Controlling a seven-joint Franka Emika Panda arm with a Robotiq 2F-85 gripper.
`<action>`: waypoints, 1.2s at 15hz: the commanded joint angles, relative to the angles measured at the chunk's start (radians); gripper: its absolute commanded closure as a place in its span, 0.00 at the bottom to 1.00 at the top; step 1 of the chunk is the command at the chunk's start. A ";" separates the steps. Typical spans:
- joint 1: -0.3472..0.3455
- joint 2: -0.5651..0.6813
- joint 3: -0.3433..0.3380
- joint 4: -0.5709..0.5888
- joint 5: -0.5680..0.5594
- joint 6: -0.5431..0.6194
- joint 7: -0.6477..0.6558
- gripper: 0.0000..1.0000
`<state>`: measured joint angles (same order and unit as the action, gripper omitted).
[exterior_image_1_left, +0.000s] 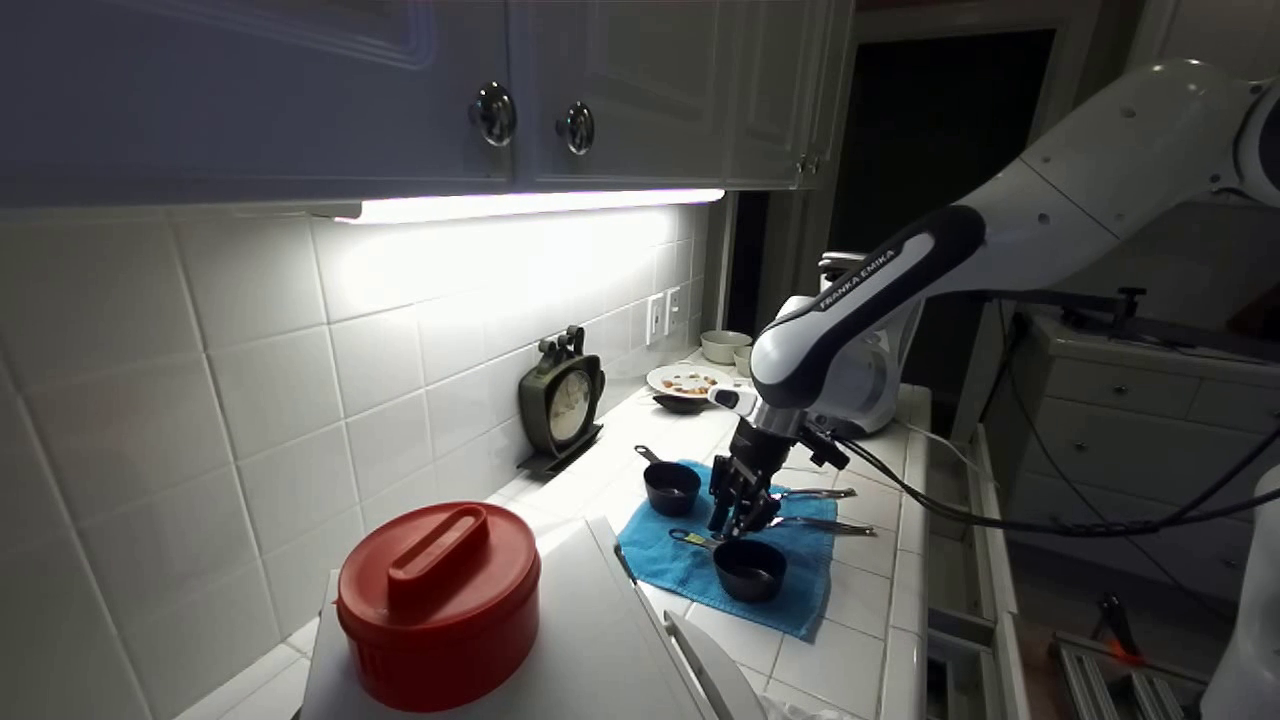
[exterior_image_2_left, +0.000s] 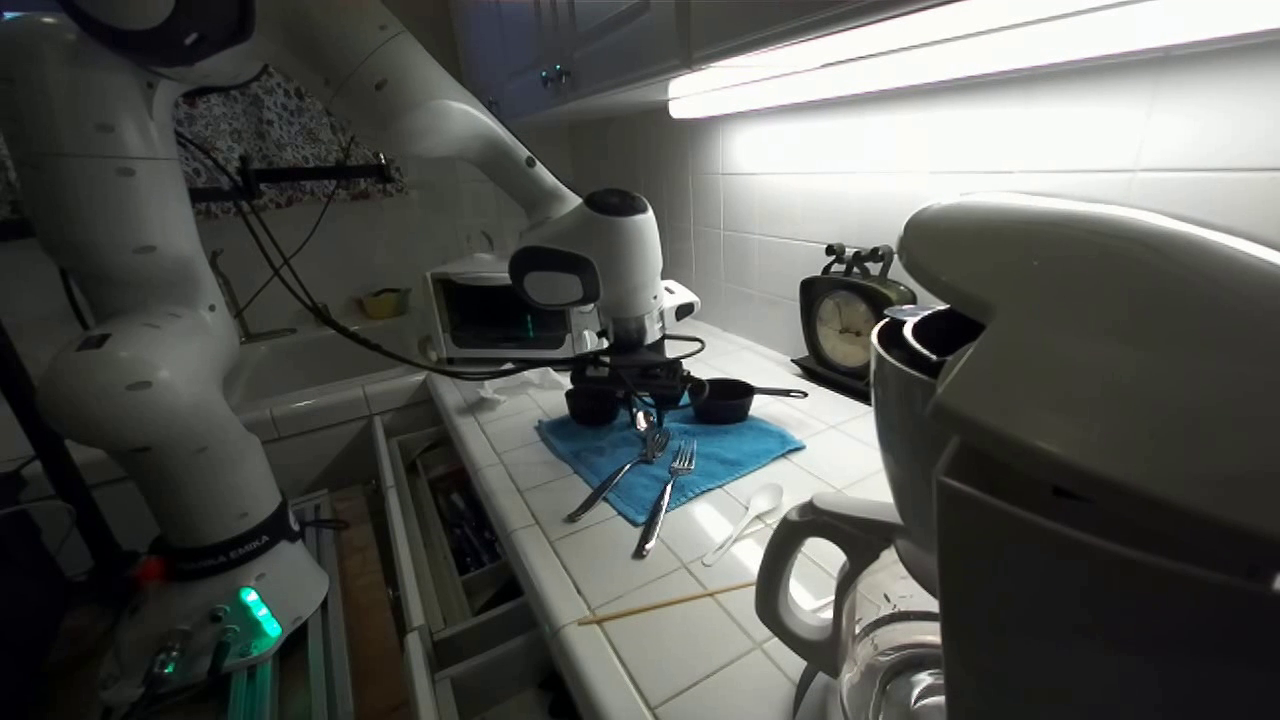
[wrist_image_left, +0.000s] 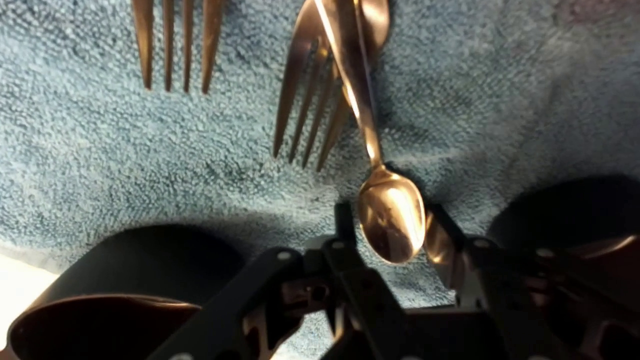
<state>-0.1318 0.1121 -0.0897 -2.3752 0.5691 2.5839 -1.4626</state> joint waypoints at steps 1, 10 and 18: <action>-0.024 0.024 0.023 0.019 0.047 0.000 -0.044 0.84; -0.031 -0.026 0.013 0.005 0.020 0.015 -0.002 0.96; -0.025 -0.075 -0.006 -0.029 -0.044 0.072 0.156 0.94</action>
<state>-0.1636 0.0795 -0.0875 -2.3674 0.5785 2.6192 -1.4215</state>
